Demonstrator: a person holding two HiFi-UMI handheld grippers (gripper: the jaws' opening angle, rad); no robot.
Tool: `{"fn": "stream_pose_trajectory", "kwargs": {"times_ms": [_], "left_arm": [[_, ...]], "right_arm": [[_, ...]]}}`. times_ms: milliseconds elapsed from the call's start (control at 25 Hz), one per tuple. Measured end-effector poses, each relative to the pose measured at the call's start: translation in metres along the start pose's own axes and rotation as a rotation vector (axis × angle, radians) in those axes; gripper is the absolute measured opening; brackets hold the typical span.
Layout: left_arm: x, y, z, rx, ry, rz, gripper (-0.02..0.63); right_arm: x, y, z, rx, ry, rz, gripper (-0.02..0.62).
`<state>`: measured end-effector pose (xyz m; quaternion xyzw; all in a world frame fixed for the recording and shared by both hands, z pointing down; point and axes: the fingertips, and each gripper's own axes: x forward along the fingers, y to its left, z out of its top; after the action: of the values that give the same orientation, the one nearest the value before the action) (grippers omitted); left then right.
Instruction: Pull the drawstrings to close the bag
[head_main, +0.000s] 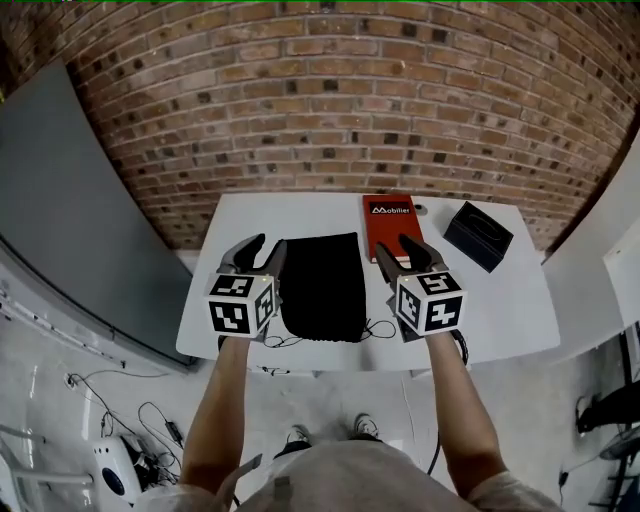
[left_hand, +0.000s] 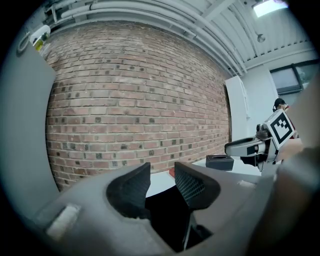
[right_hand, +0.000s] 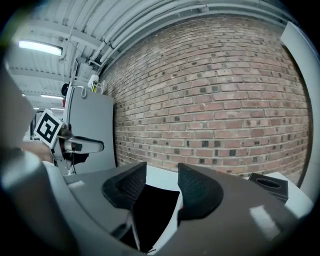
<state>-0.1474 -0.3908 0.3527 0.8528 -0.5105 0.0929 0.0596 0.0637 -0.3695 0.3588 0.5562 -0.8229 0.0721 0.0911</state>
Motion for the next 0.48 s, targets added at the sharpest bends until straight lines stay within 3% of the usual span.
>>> {"fn": "stream_pose_trajectory", "kwargs": {"times_ms": [480], "left_arm": [[-0.013, 0.011, -0.012, 0.022, -0.002, -0.097, 0.155]], "right_arm": [[-0.009, 0.024, -0.002, -0.04, 0.018, -0.059, 0.185]]}}
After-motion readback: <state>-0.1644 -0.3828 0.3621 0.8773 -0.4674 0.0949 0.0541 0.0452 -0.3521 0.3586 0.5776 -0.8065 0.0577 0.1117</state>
